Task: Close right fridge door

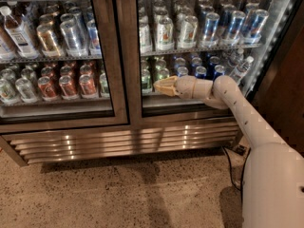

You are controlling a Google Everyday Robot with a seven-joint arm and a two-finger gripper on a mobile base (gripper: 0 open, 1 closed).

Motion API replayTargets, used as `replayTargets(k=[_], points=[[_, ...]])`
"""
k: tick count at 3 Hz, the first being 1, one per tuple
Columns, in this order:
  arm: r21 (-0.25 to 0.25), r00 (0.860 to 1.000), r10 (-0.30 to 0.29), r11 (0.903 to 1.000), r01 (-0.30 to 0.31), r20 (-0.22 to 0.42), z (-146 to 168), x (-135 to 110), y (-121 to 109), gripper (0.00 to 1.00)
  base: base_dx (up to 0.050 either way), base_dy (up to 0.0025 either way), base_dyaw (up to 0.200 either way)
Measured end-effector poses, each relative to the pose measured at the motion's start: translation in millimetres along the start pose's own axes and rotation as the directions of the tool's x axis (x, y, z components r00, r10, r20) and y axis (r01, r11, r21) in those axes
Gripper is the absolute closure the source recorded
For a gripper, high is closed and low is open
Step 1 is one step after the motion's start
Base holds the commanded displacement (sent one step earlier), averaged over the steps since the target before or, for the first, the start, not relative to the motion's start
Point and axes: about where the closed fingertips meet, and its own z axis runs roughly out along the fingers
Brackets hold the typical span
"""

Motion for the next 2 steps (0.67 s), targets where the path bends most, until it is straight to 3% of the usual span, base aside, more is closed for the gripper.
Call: replayTargets(k=[1,2], points=[[0.063,0.986,-0.108,0.9911,0.117,-0.129,-33.0,-9.6,-8.4,1.00,0.000,0.00000,0.000],[0.113,0.941,-0.185,0.9678,0.225,-0.284,-40.9,-17.2,-2.9,1.00,0.000,0.00000,0.000]])
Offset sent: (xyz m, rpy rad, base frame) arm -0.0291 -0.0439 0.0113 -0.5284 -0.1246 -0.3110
